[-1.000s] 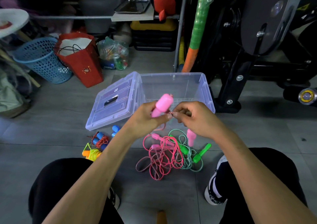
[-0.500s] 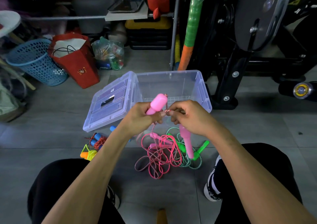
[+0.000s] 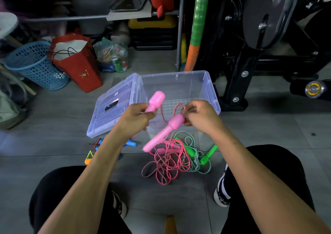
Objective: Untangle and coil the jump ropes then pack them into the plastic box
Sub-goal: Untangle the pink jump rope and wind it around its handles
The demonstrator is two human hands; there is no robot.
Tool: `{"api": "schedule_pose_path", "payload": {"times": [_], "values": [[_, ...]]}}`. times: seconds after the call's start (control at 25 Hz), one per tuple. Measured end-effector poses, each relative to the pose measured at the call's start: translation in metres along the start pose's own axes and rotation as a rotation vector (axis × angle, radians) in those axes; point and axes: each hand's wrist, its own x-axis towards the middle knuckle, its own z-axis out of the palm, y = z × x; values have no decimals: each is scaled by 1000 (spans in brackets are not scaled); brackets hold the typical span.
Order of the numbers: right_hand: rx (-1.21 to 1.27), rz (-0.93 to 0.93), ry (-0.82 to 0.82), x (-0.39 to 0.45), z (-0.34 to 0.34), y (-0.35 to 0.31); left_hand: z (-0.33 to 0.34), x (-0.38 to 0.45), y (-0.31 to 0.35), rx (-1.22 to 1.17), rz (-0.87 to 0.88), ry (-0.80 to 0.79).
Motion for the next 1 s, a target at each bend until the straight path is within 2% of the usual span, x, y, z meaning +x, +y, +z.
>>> {"api": "schedule_pose_path", "payload": {"times": [0.08, 0.16, 0.36, 0.44, 0.52, 0.6, 0.72, 0.88, 0.92, 0.96, 1.0], "values": [[184, 102, 0, -1, 6, -1, 6, -7, 0, 171, 56, -107], [302, 141, 37, -1, 12, -2, 13, -14, -1, 333, 115, -140], [431, 221, 70, 1, 18, 2, 21, -20, -2, 333, 206, 0], [245, 126, 143, 3, 17, 5, 22, -21, -1, 344, 265, 41], [-89, -124, 228, 2, 14, 2, 19, -21, 2, 334, 289, 44], [-190, -313, 148, -1, 14, -3, 16, -24, 5, 337, 325, -1], [-156, -312, 27, -10, 17, -7, 15, -33, 12, 238, 328, -88], [-218, -330, 121, -5, 17, -9, 13, -42, 25, -67, 135, -151], [-231, -329, 157, -4, 17, -10, 13, -44, 26, -67, 125, -164], [-239, -321, 193, -3, 19, -9, 12, -44, 26, 32, 143, -159], [-243, -307, 219, -3, 20, -9, 12, -43, 23, 227, 178, -120]]}}
